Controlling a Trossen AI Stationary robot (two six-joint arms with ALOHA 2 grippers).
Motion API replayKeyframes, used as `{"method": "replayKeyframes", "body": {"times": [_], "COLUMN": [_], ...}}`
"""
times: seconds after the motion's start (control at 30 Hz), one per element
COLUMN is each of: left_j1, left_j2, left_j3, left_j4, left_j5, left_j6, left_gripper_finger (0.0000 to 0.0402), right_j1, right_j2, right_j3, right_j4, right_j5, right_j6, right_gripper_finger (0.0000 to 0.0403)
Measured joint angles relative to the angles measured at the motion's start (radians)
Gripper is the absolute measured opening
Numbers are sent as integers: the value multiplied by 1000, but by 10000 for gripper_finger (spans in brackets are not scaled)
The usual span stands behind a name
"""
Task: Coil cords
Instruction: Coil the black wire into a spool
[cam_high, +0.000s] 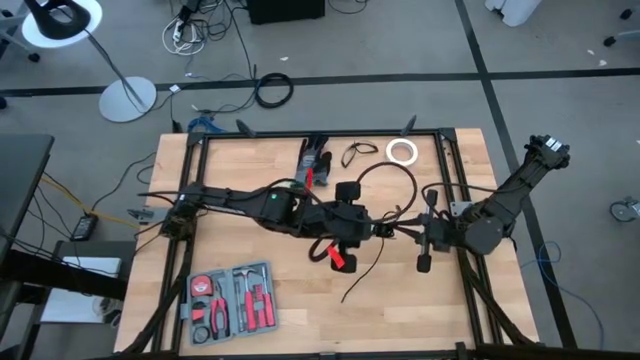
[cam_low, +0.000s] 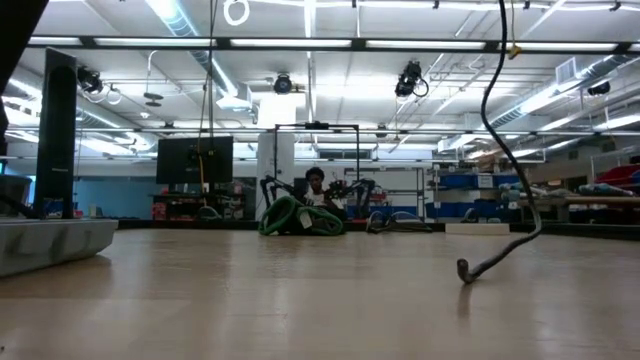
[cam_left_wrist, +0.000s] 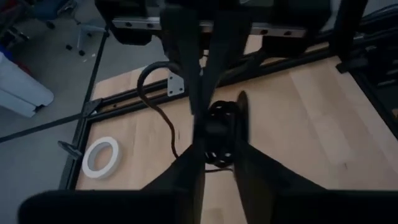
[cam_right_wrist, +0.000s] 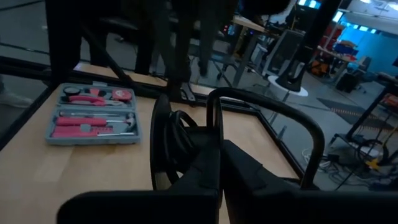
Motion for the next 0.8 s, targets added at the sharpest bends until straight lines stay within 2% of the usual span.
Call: {"method": "replayKeyframes", "body": {"times": [0.27,0.8], "left_j1": [-11,-13], "left_j2": [-12,-14], "left_j3": [0,-1], "left_j4": [-9,12], "left_j5": [-89,-91], "left_j6": [0,3], "left_gripper_finger": [93,92], "right_j1": [1,2], "right_j2": [0,-1], "right_j3": [0,-1], "right_j4": [13,166], "right_j5": [-42,-73], "right_j6": [6,-137], "right_gripper_finger": [1,0]}}
